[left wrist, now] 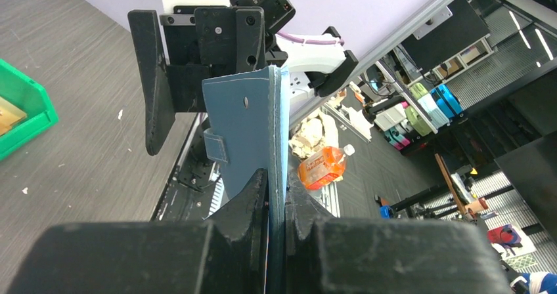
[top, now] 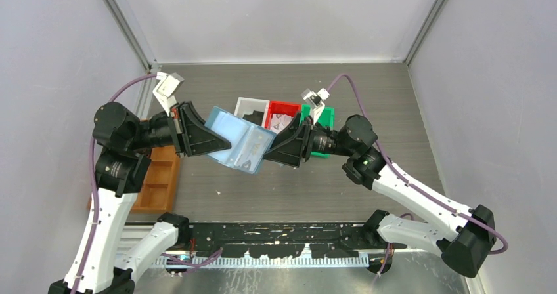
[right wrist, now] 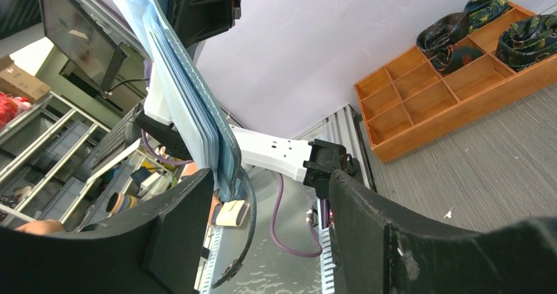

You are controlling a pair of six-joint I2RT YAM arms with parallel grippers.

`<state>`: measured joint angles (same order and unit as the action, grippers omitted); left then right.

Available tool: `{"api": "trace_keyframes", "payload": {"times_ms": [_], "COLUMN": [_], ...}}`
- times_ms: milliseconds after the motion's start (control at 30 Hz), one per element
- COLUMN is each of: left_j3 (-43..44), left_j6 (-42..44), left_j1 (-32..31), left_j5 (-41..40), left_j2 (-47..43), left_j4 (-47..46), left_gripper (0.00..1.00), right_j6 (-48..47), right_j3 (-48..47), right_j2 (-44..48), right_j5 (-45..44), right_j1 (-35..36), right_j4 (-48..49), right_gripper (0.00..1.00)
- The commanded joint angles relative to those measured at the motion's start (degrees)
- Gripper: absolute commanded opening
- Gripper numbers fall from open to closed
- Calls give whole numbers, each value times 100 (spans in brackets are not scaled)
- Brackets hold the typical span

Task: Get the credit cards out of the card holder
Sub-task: Remove the credit card from the card holder.

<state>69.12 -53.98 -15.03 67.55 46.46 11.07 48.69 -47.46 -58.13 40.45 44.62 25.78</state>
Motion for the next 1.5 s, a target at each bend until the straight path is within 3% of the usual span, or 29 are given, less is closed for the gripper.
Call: {"api": "trace_keyframes", "payload": {"times_ms": [0, 1000, 1300, 1467], "left_j3": [281, 520, 436, 304], "left_j6": [10, -59, 812, 847], "left_j1": [-9, -13, -9, -9], "left_j5": [-11, -22, -223, -284], "left_j2": [-29, 49, 34, 23], "left_j4": [-233, -267, 459, 437], "left_gripper": [0, 0, 0, 0], "right_j6": [63, 580, 809, 777], "right_j3": [-307, -230, -436, -649], "right_j2": [-1, -691, -613, -700], "right_j5": [-65, -379, -37, -150], "right_j1": [71, 350, 558, 713], "right_j4": [478, 1915, 2212, 2027], "right_gripper": [70, 70, 75, 74]}}
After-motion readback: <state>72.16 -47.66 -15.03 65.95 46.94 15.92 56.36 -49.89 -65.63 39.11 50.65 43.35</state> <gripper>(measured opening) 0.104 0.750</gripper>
